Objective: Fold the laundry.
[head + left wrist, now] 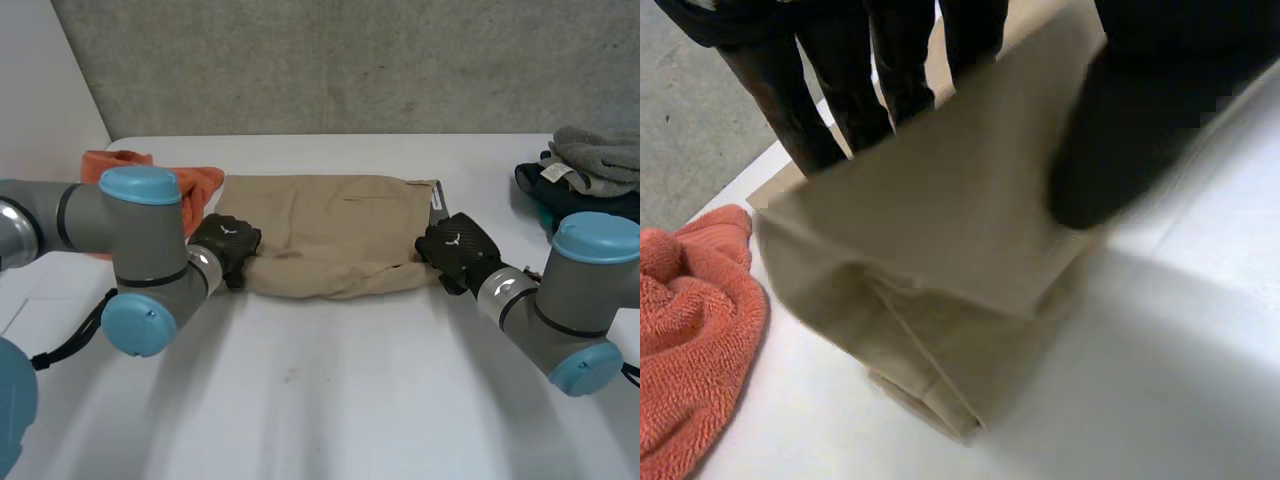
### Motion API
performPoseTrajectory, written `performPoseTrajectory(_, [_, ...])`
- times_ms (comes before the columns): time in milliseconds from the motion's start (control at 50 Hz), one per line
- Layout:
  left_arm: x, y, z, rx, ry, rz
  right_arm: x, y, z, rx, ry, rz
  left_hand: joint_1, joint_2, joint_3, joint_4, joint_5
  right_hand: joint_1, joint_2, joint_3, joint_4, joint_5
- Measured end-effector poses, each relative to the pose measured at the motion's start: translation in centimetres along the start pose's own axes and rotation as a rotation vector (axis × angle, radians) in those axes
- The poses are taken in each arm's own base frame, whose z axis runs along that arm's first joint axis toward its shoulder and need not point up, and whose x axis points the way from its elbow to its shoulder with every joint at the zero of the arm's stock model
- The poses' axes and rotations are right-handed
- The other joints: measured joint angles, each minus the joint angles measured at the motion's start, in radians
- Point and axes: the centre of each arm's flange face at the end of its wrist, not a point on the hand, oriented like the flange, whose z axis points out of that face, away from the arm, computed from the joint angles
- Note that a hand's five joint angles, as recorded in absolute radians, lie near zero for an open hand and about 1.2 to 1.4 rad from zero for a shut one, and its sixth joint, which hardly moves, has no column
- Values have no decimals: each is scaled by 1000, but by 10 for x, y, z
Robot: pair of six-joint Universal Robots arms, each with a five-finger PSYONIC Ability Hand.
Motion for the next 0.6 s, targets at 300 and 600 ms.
performPoseTrajectory(300, [-21, -71, -102, 112, 24, -52, 45, -61, -53, -95, 57, 1, 56, 118, 107, 121, 96, 0, 0, 8, 7, 9])
performPoseTrajectory(600, [-59, -129, -172, 221, 83, -166, 84, -150, -111, -121, 54, 71, 56, 123, 116, 122, 111, 73, 6, 9, 7, 13])
